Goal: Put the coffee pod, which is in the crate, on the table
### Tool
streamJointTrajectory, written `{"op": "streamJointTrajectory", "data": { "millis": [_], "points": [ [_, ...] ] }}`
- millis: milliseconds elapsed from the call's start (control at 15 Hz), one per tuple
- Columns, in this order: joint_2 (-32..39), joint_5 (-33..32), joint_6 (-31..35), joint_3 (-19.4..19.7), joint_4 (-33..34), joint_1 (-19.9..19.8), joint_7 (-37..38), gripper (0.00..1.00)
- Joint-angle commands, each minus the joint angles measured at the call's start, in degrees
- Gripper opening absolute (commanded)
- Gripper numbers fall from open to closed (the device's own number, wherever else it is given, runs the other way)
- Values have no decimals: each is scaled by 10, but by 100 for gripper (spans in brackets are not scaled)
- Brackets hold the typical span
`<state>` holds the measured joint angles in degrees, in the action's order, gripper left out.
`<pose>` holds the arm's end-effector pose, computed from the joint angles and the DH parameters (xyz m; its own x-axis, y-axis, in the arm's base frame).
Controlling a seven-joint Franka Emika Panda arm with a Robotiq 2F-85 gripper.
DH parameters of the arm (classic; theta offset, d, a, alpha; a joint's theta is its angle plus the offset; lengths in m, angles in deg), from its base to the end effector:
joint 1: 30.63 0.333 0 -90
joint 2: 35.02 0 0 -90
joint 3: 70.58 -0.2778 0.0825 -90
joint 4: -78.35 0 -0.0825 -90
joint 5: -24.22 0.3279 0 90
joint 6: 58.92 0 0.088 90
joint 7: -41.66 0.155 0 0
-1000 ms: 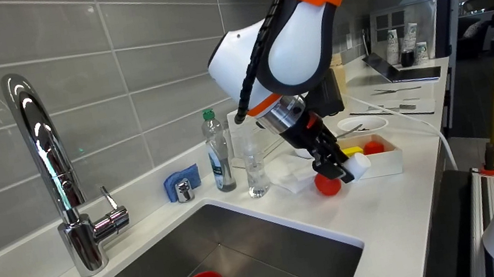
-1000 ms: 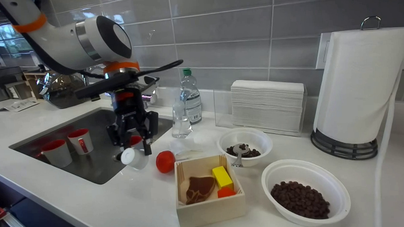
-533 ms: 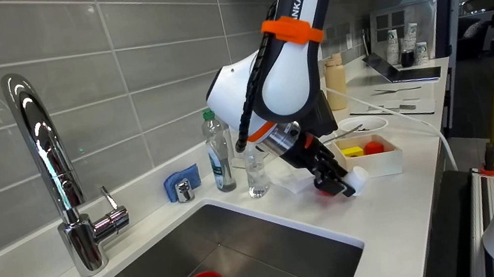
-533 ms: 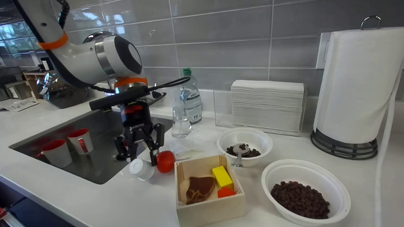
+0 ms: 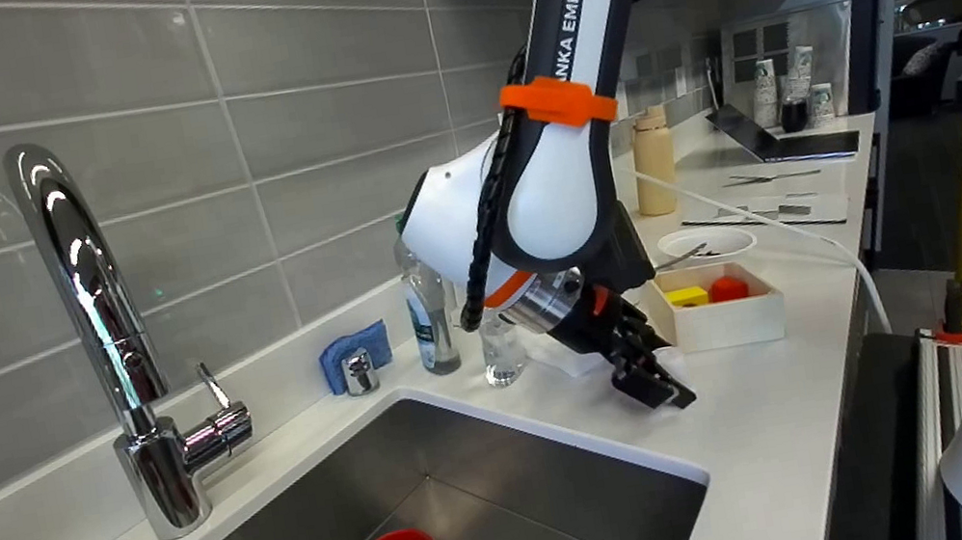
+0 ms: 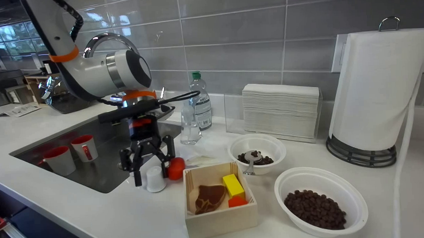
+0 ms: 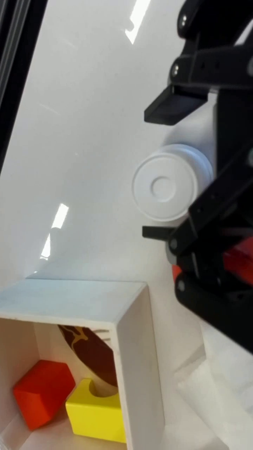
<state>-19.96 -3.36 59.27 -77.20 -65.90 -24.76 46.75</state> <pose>0.3204 0.0308 0.1307 0.6892 0.3124 -0.6537 0.5533 -0.8095 0.1965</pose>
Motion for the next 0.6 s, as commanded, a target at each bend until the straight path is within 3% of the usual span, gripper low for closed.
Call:
{"op": "streamJointTrajectory", "data": {
  "millis": [0,533],
  "points": [
    [-3,-3,3,12,13,6,-8,100],
    [-127,29,-33,31,-18,-18,-53,100]
  ]
}}
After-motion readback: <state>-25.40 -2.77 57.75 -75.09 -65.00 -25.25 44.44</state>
